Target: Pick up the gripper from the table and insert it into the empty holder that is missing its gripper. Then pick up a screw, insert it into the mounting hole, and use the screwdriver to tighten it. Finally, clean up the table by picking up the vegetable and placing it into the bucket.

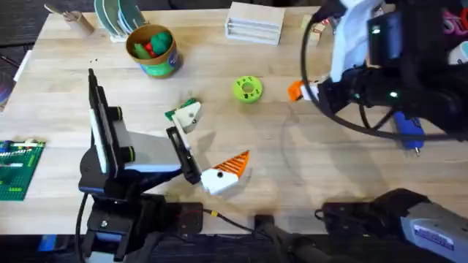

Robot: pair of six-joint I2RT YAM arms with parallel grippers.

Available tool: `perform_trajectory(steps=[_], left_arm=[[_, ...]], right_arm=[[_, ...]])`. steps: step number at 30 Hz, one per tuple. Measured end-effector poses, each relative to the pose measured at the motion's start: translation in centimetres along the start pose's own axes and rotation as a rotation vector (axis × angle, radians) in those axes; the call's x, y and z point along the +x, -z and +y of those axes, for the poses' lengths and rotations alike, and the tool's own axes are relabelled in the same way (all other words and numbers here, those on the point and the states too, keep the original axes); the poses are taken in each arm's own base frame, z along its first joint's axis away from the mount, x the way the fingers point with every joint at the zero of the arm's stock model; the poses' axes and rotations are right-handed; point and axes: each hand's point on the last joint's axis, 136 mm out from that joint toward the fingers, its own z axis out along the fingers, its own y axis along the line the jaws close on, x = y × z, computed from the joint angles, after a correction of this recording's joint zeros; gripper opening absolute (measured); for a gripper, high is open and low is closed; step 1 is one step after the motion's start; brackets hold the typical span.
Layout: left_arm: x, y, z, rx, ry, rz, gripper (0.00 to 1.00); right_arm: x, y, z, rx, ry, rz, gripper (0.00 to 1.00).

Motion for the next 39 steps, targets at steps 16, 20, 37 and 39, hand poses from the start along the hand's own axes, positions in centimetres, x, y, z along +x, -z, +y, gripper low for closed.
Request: perform_trajectory(steps=[16, 20, 37, 39], left_arm=[[0.0, 0.0, 0.0, 0.000, 0.001, 0.000, 0.993], [0.0, 0.0, 0.0, 0.000, 0.000, 0.000, 0.993], [0.0, 0.0, 0.0, 0.000, 0.000, 0.000, 0.992], [0.0, 0.0, 0.0, 0.000, 0.000, 0.000, 0.993]], right_arm=[[-2.8, 8.2, 6.1, -0.334, -0.197, -0.231, 0.010], [-1.8, 7.9, 9.2, -0.482, -0.217, -0.190, 0.009], [-0.8, 6.7, 17.4, -0.799, -0.301, -0.240, 0.009], [-1.0, 6.8, 17.4, -0.802, -0.310, -0.250, 0.009]])
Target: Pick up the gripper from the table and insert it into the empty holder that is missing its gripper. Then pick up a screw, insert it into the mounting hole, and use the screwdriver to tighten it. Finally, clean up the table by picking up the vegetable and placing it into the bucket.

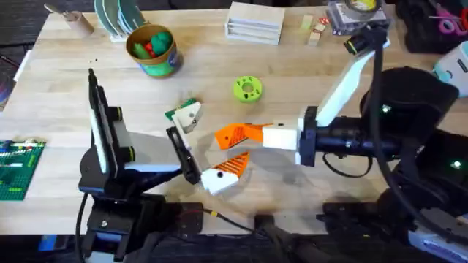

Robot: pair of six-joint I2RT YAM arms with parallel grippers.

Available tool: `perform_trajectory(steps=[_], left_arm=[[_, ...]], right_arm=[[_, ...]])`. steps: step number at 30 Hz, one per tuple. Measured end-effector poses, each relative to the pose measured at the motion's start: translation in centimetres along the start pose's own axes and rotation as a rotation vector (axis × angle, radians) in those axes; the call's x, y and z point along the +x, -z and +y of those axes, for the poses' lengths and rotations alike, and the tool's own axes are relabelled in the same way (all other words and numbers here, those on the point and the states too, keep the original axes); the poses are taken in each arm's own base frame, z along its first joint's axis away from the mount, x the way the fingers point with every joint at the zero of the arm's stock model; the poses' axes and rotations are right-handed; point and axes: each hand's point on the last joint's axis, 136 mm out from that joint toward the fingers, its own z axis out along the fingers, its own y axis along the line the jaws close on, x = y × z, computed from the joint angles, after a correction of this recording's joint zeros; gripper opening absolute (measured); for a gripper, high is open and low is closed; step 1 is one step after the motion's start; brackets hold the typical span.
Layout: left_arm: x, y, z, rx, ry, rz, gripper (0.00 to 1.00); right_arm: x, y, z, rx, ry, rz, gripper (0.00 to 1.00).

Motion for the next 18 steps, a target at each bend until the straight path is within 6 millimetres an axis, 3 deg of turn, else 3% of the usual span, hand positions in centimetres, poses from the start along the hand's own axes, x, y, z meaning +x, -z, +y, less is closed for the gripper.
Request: perform_trajectory(steps=[7, 14, 18], left_arm=[[0.0, 0.0, 0.0, 0.000, 0.000, 0.000, 0.993], [0.0, 0.0, 0.0, 0.000, 0.000, 0.000, 0.993], [0.0, 0.0, 0.0, 0.000, 0.000, 0.000, 0.993]], right_arm=[[-0.8, -0.2, 0.2, -0.010, -0.071, -0.031, 0.009], [0.4, -1.8, -1.6, 0.030, -0.249, 0.027, 0.009], [-1.1, -2.8, -1.4, -0.009, -0.259, -0.023, 0.009]])
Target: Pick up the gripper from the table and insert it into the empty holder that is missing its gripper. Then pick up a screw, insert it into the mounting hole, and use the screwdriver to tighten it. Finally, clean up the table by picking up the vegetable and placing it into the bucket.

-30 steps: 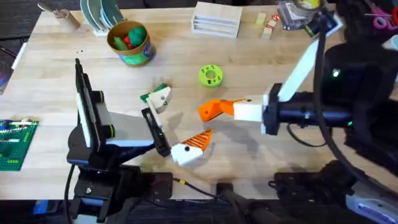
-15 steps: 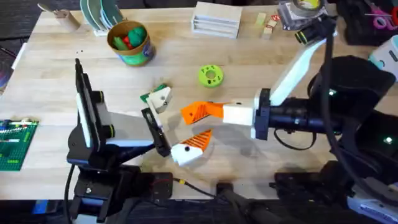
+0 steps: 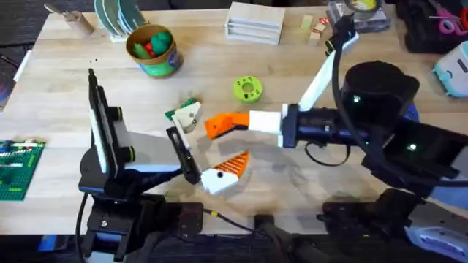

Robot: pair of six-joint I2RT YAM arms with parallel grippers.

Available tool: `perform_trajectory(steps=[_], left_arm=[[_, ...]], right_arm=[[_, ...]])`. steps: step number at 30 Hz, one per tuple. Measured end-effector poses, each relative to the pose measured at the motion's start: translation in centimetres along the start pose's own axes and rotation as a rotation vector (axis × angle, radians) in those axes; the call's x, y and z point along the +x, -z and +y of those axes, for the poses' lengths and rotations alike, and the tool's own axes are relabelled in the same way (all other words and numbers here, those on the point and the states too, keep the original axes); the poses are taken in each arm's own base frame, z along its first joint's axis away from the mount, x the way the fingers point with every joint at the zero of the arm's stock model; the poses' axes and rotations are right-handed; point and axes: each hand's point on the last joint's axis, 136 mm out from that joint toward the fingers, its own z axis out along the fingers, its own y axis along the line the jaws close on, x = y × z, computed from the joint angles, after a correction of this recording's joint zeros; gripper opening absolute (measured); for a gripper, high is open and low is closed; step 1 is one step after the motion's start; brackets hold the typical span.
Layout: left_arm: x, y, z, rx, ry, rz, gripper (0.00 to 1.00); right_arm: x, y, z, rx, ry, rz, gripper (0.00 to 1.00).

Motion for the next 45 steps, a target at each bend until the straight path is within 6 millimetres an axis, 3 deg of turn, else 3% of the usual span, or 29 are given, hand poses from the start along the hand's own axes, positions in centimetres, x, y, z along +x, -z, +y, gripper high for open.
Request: perform_trajectory(steps=[5, 21, 45], left_arm=[[0.0, 0.0, 0.0, 0.000, 0.000, 0.000, 0.993], [-0.1, 0.2, 2.0, -0.112, 0.002, -0.004, 0.993], [-0.1, 0.1, 1.5, -0.085, -0.002, -0.004, 0.992]], right_arm=[[-1.2, -1.2, 0.6, -0.059, -0.006, -0.031, 0.008], [-1.7, -3.9, -0.2, -0.159, -0.088, -0.004, 0.008], [-2.6, -3.4, -0.1, -0.227, -0.135, -0.002, 0.008]])
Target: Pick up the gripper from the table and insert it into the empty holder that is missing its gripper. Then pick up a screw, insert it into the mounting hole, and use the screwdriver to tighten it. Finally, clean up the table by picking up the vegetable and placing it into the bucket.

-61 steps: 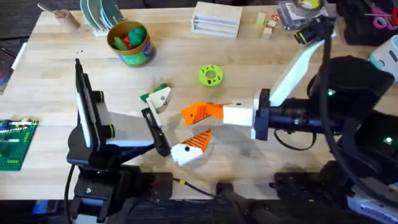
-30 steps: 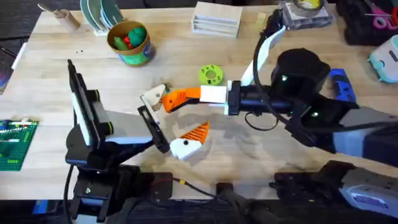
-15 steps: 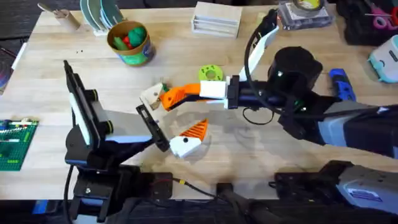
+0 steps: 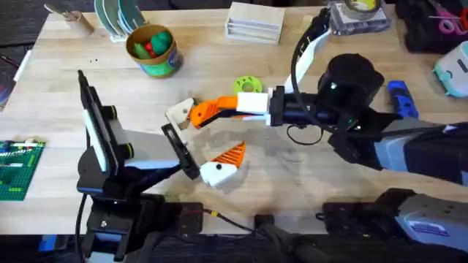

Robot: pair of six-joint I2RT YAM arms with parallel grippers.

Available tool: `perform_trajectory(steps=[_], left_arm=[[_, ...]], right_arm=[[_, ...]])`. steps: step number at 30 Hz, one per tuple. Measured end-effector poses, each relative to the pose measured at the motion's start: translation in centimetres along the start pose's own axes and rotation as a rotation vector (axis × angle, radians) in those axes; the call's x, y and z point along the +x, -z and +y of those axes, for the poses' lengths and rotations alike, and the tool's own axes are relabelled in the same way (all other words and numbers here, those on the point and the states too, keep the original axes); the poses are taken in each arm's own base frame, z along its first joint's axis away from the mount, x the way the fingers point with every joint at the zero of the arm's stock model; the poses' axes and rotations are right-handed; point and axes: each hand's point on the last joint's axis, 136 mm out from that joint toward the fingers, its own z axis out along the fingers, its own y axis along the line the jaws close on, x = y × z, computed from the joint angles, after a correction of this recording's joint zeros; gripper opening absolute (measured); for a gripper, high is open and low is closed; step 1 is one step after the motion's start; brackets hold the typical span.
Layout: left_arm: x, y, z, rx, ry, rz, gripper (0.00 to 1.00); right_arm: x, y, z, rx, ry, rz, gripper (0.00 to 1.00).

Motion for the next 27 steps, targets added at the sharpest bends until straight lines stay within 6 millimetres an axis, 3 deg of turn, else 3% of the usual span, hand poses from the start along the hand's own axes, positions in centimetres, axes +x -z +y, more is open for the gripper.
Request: perform_trajectory(steps=[20, 27], left_arm=[[0.1, 0.0, -0.4, 0.024, 0.032, 0.002, 0.993], [0.1, 0.0, -0.5, 0.028, 0.039, 0.003, 0.993]], right_arm=[[0.2, -1.9, -2.1, -0.020, -0.064, -0.001, 0.008], [0.8, -2.7, -1.8, -0.028, -0.067, -0.004, 0.008]])
